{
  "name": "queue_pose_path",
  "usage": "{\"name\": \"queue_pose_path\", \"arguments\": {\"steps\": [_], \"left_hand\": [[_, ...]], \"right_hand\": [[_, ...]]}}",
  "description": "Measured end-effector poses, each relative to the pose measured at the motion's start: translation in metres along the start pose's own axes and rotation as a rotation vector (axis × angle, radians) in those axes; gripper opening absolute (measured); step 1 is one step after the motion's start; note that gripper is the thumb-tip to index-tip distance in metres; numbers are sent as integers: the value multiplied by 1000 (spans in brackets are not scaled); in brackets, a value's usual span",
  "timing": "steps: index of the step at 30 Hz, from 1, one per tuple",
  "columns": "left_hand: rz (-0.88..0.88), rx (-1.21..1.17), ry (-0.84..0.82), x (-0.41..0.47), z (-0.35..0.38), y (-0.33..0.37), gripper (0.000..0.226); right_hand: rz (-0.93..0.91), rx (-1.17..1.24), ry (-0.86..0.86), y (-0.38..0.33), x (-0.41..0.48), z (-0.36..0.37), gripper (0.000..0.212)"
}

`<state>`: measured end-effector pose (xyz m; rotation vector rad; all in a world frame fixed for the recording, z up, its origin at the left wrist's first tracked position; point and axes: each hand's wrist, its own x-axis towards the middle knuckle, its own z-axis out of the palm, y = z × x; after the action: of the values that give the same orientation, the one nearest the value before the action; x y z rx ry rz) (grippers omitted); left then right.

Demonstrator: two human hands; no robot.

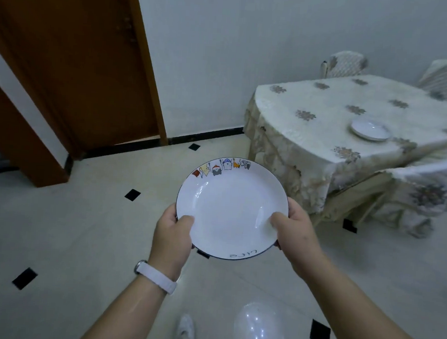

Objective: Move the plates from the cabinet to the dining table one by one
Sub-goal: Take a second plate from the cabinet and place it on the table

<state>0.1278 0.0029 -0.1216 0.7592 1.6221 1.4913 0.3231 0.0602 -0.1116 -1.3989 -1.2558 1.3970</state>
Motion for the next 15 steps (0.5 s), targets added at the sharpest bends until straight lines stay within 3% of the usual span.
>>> {"name": "queue_pose_path", "arguments": {"steps": [7,15], "left_hand": [[-3,30,-146,111,-11,28,13],[39,24,-230,202,-29,58,17]], "right_hand": [[-28,-41,108,-33,70,49,39],[-65,-18,182,-66,127,102,28]]}}
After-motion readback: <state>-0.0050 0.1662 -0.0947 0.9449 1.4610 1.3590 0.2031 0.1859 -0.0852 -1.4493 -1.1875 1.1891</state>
